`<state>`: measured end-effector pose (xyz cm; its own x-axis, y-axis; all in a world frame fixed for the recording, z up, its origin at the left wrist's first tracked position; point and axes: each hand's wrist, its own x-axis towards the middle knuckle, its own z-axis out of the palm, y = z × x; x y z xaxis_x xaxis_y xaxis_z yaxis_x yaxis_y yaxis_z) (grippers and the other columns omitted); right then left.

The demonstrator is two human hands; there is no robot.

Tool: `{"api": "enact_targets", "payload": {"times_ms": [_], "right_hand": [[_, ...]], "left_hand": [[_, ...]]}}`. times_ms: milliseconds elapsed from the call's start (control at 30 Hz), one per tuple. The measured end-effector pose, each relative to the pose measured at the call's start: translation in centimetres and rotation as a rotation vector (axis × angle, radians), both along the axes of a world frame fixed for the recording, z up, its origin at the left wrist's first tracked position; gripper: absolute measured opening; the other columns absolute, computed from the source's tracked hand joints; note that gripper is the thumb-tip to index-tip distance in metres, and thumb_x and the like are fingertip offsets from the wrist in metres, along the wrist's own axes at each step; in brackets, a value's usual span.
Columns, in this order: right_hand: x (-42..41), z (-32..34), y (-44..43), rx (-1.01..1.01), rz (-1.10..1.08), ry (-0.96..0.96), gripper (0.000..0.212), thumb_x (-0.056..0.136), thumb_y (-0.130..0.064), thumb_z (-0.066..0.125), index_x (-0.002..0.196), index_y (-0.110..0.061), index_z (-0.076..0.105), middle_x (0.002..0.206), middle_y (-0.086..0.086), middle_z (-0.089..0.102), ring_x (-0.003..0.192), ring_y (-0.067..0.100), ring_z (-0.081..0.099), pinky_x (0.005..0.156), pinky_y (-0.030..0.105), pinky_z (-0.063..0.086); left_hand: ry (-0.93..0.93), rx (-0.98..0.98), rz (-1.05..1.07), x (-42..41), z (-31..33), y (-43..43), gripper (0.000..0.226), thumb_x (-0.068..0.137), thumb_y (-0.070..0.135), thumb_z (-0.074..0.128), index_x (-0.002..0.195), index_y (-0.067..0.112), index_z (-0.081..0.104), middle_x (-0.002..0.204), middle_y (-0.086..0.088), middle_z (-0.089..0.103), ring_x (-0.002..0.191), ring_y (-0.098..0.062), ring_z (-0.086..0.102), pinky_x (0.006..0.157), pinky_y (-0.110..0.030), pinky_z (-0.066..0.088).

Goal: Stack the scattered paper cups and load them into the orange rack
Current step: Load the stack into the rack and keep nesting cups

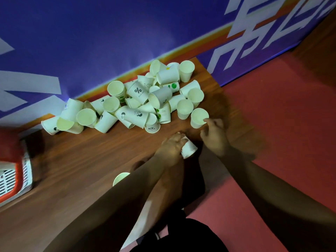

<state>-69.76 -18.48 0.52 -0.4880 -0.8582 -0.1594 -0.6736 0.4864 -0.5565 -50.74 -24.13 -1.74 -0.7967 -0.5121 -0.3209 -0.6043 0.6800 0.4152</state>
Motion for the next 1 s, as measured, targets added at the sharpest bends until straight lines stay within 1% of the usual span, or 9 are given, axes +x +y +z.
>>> {"api": "enact_targets", "payload": {"times_ms": [67, 133, 367, 467, 533, 567, 700, 867, 1000], "right_hand": [[-0.9, -0.8, -0.6, 0.03, 0.034, 0.015, 0.052, 0.082, -0.01, 0.062, 0.133, -0.013, 0.054, 0.133, 0.018, 0.04, 0.116, 0.036, 0.051, 0.103, 0.038, 0.043], [-1.6, -1.3, -1.2, 0.086, 0.088, 0.075, 0.051, 0.08, -0.01, 0.062, 0.131, -0.015, 0.057, 0.137, 0.019, 0.037, 0.119, 0.038, 0.047, 0.104, 0.04, 0.042], [-3.4, -2.9, -1.7, 0.121, 0.163, 0.144, 0.019, 0.081, -0.022, 0.066, 0.098, -0.016, 0.073, 0.13, 0.014, 0.046, 0.117, 0.036, 0.051, 0.1, 0.046, 0.044], [-3.5, -2.6, -1.2, -0.023, 0.158, 0.135, 0.009, 0.075, -0.017, 0.075, 0.082, -0.013, 0.075, 0.119, 0.013, 0.055, 0.11, 0.028, 0.053, 0.099, 0.034, 0.042], [-2.7, -1.5, -0.5, -0.166, 0.187, 0.136, 0.008, 0.069, -0.003, 0.079, 0.071, -0.008, 0.074, 0.094, 0.006, 0.063, 0.109, 0.027, 0.052, 0.1, 0.026, 0.035], [-2.0, -0.8, -0.1, -0.183, 0.153, 0.081, 0.007, 0.07, -0.001, 0.079, 0.071, -0.006, 0.074, 0.095, 0.008, 0.062, 0.113, 0.028, 0.052, 0.101, 0.024, 0.034], [1.1, 0.8, 0.9, -0.086, 0.033, -0.121, 0.006, 0.077, -0.013, 0.076, 0.081, -0.009, 0.074, 0.142, 0.012, 0.043, 0.129, 0.024, 0.046, 0.099, 0.02, 0.035], [6.1, 2.8, 1.4, -0.114, 0.034, -0.214, 0.006, 0.075, -0.013, 0.076, 0.077, -0.013, 0.071, 0.145, 0.009, 0.044, 0.13, 0.02, 0.046, 0.09, 0.015, 0.031], [10.3, 4.1, 2.0, -0.18, 0.075, -0.232, 0.009, 0.073, -0.013, 0.076, 0.074, -0.014, 0.068, 0.137, 0.007, 0.05, 0.123, 0.018, 0.052, 0.087, 0.015, 0.033]], "left_hand": [[-0.082, -0.045, -0.111, -1.2, -0.7, 0.2, 0.069, 0.094, 0.011, 0.057, 0.156, 0.023, 0.028, 0.167, 0.0, 0.014, 0.155, -0.02, 0.002, 0.125, -0.041, 0.003], [-0.116, -0.061, -0.148, -1.7, -1.6, 0.2, 0.064, 0.099, 0.012, 0.047, 0.157, 0.026, 0.024, 0.167, 0.002, 0.013, 0.155, -0.018, -0.003, 0.125, -0.043, -0.002], [-0.072, -0.017, -0.058, -1.9, -2.0, 0.4, 0.057, 0.097, 0.029, 0.052, 0.151, 0.033, 0.037, 0.151, -0.008, 0.036, 0.144, -0.029, 0.026, 0.117, -0.042, 0.017], [0.156, 0.133, 0.134, -0.7, -1.0, 0.3, 0.064, 0.088, 0.038, 0.066, 0.146, 0.018, 0.045, 0.14, -0.009, 0.049, 0.129, -0.029, 0.047, 0.102, -0.032, 0.034], [0.262, 0.236, 0.266, 0.9, 0.4, 0.0, 0.07, 0.082, 0.032, 0.076, 0.143, 0.013, 0.046, 0.135, -0.008, 0.055, 0.125, -0.025, 0.053, 0.099, -0.027, 0.038], [0.307, 0.252, 0.324, 1.9, 1.1, -0.2, 0.073, 0.079, 0.029, 0.08, 0.142, 0.014, 0.046, 0.133, -0.005, 0.056, 0.124, -0.022, 0.053, 0.101, -0.028, 0.04], [0.511, 0.337, 0.598, 5.8, 4.3, -1.1, 0.082, 0.077, 0.026, 0.084, 0.146, 0.027, 0.041, 0.134, 0.01, 0.048, 0.125, -0.009, 0.05, 0.101, -0.025, 0.044], [0.751, 0.458, 0.755, 12.4, 8.6, -0.3, 0.082, 0.08, 0.015, 0.084, 0.145, 0.034, 0.039, 0.138, 0.008, 0.052, 0.122, -0.008, 0.056, 0.093, -0.024, 0.054], [0.712, 0.447, 0.759, 18.2, 9.6, 1.7, 0.075, 0.072, 0.04, 0.084, 0.137, 0.045, 0.047, 0.136, 0.011, 0.052, 0.126, -0.01, 0.054, 0.096, -0.026, 0.051]]}}
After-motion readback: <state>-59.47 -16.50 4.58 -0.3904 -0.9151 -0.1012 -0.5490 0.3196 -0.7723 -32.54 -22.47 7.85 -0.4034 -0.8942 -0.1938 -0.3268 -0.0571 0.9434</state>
